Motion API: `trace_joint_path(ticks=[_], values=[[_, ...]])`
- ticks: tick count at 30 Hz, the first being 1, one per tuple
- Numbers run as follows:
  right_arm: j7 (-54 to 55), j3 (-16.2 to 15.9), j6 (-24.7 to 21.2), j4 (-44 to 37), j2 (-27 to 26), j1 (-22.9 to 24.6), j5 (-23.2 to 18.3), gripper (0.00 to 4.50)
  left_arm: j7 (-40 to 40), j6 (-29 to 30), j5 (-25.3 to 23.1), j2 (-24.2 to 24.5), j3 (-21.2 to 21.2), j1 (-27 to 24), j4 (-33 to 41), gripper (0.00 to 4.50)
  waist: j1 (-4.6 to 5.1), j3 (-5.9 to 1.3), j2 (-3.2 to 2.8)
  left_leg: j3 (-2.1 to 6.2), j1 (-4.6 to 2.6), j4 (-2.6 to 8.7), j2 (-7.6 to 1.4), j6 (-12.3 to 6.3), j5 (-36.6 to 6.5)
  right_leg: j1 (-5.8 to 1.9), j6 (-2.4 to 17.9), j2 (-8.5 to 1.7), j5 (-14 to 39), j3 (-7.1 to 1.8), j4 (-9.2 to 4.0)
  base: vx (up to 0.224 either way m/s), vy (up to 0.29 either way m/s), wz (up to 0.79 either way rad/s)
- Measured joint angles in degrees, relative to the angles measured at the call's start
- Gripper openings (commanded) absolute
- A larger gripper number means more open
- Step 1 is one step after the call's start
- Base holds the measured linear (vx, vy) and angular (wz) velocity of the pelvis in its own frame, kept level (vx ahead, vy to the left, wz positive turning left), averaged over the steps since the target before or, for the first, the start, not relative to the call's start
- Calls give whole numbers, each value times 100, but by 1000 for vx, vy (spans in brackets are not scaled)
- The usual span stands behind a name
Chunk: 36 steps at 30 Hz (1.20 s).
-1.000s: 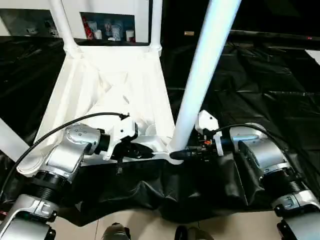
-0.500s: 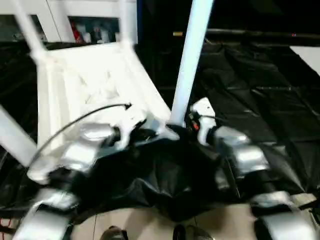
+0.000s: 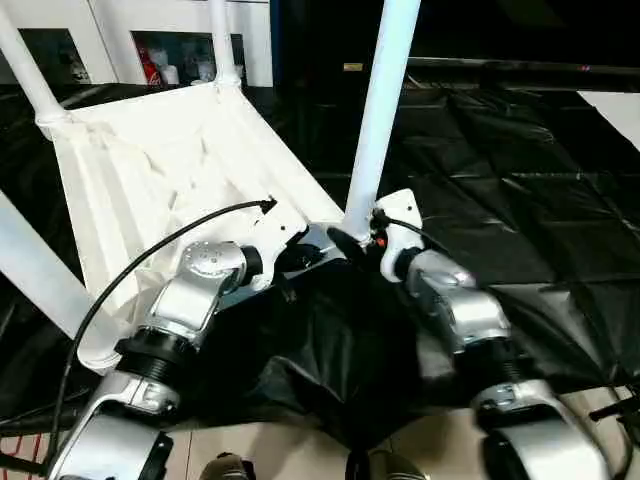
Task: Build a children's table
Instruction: Rotate leg to tighten
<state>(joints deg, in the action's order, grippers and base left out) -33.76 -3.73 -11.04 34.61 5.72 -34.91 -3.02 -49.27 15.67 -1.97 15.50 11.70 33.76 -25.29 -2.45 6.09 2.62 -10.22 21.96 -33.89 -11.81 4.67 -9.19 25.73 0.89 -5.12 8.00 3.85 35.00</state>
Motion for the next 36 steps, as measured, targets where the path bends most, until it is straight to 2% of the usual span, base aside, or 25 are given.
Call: trace_joint_path(ticks=[2,7,15,21,30,36], values=[[-772,-247,-30,-227,493,94,11,402,-259,-106,21,122,67,-32,85,0,-53,0,-1,0,5,3,-2,0,0,2,-4,1,2,2,0,0,0,0],[-2121,-486,-64,-544,1349,150,-41,402,-779,-330,108,315,184,-65,109,0,-177,0,0,-11,11,-2,-2,-1,0,2,12,-5,-7,2,0,0,0,0],[-3198,-500,6,-772,2278,175,-207,402,-1321,-561,222,621,244,-191,214,0,-264,0,2,-15,11,-10,-3,-3,0,2,10,-7,-6,0,3,0,0,0],[-3412,-466,7,-899,2379,176,-218,402,-1736,-716,303,811,299,-289,331,0,-264,0,3,-16,12,-10,-4,-3,-1,2,10,-7,-5,1,3,0,0,0],[-3509,-464,45,-988,2704,396,-237,402,-2673,-863,605,1192,498,-567,697,0,-332,-9,16,-29,12,-15,-4,-4,-1,1,13,-11,-7,1,7,0,0,0],[-3088,-140,90,-979,2810,500,-215,402,-3050,-1208,684,1328,561,-673,704,0,-336,-12,15,-34,8,-39,-6,-4,-1,-3,-3,-11,2,0,27,0,0,0]])
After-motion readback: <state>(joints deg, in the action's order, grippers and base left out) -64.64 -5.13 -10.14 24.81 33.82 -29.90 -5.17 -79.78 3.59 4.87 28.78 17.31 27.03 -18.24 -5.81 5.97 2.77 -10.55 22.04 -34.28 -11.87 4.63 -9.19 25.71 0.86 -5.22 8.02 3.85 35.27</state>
